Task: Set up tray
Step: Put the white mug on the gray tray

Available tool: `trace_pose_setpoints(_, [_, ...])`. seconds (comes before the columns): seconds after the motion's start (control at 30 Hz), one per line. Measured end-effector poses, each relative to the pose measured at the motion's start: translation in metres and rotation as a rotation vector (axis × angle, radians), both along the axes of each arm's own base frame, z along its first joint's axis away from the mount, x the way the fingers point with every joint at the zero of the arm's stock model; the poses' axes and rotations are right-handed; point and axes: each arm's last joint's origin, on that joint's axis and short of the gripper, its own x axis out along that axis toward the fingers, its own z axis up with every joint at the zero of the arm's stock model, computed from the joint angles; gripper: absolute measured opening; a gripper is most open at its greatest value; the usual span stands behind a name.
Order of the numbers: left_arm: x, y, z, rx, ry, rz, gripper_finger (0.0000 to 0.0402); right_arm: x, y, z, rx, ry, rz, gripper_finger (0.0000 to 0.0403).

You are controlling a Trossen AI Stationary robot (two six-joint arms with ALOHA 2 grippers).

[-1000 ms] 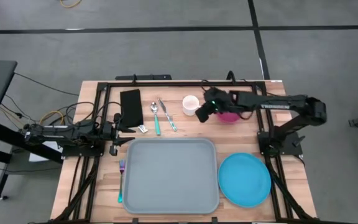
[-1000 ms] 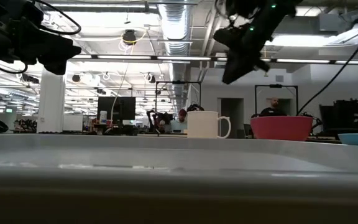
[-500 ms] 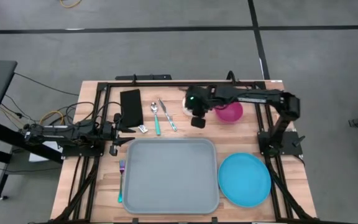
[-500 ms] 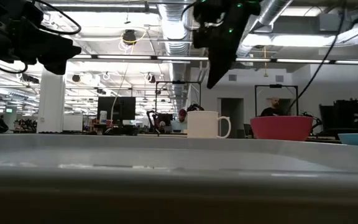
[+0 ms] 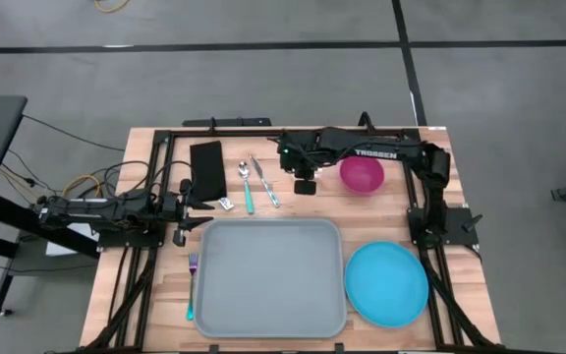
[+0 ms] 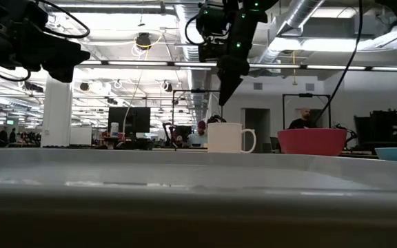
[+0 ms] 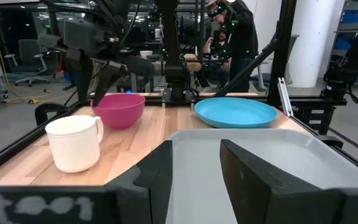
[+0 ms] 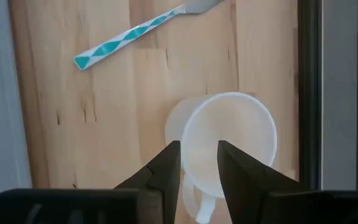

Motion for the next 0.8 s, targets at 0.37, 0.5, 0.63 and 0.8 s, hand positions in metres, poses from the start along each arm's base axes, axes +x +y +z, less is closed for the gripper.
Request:
trace_pose_setpoints(0.37, [0.000, 0.000, 0.000, -0.001, 0.000, 0.000, 0.0122, 0.000, -0.014, -0.020, 0.090, 0.057, -0.068, 0.0103])
trace_pose_setpoints(0.5, [0.000, 0.000, 0.000, -0.001, 0.000, 0.000, 0.0122, 0.004, -0.012, -0.035, 0.094, 0.108, -0.066, 0.0102])
trace_pose_setpoints(0.63, [0.000, 0.000, 0.000, 0.010, 0.000, 0.001, 0.0122, 0.007, -0.013, -0.041, 0.097, 0.110, -0.065, 0.0102])
trace_pose_setpoints(0.8, [0.000, 0.000, 0.000, 0.014, 0.000, 0.001, 0.0122, 0.010, -0.014, -0.043, 0.094, 0.095, -0.066, 0.0097])
